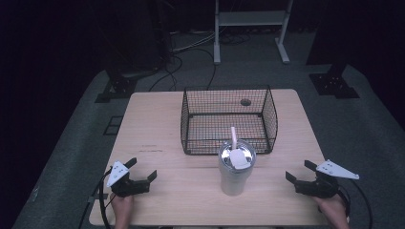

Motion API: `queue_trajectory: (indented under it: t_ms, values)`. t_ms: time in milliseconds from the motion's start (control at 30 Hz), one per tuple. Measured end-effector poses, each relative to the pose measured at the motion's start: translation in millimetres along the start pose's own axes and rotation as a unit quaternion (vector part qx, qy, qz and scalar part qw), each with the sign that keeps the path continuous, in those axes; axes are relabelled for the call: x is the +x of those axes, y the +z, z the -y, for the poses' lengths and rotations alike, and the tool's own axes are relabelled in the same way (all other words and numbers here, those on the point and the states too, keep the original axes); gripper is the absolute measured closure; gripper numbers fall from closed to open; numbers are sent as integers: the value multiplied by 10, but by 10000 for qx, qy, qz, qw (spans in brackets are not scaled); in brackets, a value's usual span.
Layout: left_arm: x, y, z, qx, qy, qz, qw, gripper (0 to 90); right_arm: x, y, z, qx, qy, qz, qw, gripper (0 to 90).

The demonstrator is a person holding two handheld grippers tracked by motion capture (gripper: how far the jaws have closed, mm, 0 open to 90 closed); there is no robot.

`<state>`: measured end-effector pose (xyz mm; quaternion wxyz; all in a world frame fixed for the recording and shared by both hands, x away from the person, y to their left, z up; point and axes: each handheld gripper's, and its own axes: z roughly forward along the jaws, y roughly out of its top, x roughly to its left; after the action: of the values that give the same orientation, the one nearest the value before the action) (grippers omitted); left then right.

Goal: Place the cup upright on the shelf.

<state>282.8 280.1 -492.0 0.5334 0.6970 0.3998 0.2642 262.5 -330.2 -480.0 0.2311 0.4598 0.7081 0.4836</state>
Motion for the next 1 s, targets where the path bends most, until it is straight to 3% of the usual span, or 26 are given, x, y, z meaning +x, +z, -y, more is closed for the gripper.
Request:
queue_trajectory:
  t_ms: [500,1000]
  values:
    - [-9,-7,3,-11,30,10,10000,0,191,17,-89,-39,-345,-267,9990,71]
    - [-7,-6,3,-7,19,7,10000,0,457,-46,-193,-105,-737,-600,9954,71]
